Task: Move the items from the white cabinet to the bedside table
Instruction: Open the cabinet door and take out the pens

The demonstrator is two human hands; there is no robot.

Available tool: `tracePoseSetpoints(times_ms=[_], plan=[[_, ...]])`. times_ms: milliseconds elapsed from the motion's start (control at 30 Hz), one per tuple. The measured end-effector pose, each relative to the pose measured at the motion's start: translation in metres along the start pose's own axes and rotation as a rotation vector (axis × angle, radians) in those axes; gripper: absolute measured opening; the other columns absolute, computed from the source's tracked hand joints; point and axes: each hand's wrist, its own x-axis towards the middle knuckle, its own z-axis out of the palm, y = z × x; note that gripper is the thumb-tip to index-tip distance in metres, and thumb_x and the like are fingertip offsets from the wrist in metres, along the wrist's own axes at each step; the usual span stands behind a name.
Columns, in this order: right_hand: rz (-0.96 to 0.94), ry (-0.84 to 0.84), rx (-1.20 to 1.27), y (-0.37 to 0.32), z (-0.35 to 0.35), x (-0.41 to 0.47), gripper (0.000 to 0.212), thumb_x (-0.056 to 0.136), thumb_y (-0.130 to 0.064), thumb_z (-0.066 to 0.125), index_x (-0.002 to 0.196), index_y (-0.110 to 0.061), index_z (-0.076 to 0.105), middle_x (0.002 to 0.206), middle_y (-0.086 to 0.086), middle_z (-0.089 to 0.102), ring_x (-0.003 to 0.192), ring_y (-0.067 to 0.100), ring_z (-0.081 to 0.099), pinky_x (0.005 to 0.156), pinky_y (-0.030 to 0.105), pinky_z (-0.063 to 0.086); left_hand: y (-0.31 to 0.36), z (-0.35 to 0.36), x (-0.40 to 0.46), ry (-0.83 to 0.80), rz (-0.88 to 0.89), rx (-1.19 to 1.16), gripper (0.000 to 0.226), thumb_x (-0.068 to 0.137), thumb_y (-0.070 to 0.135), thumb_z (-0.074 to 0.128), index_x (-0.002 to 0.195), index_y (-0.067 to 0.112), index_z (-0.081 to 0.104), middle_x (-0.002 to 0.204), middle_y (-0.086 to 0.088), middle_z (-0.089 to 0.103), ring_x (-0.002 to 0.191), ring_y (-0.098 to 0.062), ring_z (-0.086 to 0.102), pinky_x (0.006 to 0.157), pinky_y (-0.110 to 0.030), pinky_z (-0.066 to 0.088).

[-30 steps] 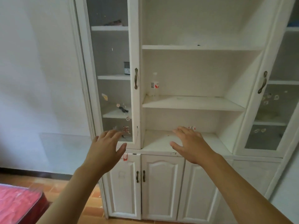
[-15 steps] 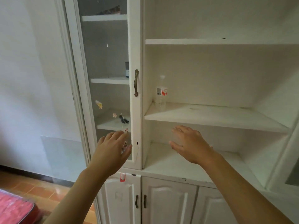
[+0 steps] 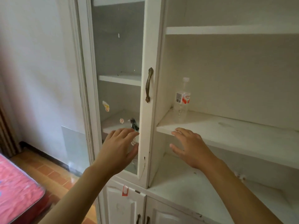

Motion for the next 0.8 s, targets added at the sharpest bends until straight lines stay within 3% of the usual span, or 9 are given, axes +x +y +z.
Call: tracePoseSetpoints(times_ms=[233,433,700,800], plan=[[-0.072,0.018,-0.014,0.012,0.009,0.054,0.057,0.105,-0.052,0.044,0.156,-0.027,0.041,0.165,-0.007,0.033,0.151,0.012,0.027,0.122,0.035,0.019,-0.025,0.023,0.063,0.055,0.042,0.016,0.051,0.1,0.056,0.035,0.139,0.031,0.056,0.143,0.007,0.057,0.135,-0.018,0.049,0.117,-0.042,0.033],[-0.088,0.055,0.007,0.023,0.014,0.095,0.048,0.105,-0.046,0.049,0.149,-0.025,0.053,0.158,-0.009,0.043,0.144,0.009,0.036,0.115,0.031,0.03,-0.044,0.034,0.113,0.159,0.149,-0.032,0.044,0.101,0.05,0.045,0.138,0.03,0.056,0.144,0.006,0.055,0.136,-0.015,0.046,0.117,-0.036,0.029],[-0.084,0.07,0.034,0.027,0.032,0.124,0.041,0.101,-0.043,0.057,0.135,-0.022,0.065,0.143,-0.009,0.055,0.129,0.007,0.047,0.106,0.026,0.039,-0.061,0.039,0.165,0.298,0.201,-0.081,0.043,0.097,0.049,0.05,0.129,0.023,0.062,0.131,0.002,0.058,0.124,-0.017,0.052,0.112,-0.034,0.035],[-0.084,0.084,0.045,0.024,0.036,0.131,0.037,0.097,-0.042,0.061,0.126,-0.022,0.07,0.13,-0.011,0.061,0.117,0.006,0.051,0.099,0.025,0.044,-0.064,0.039,0.176,0.39,0.218,-0.113,0.042,0.096,0.047,0.055,0.127,0.021,0.06,0.13,-0.001,0.058,0.122,-0.019,0.053,0.11,-0.04,0.042]])
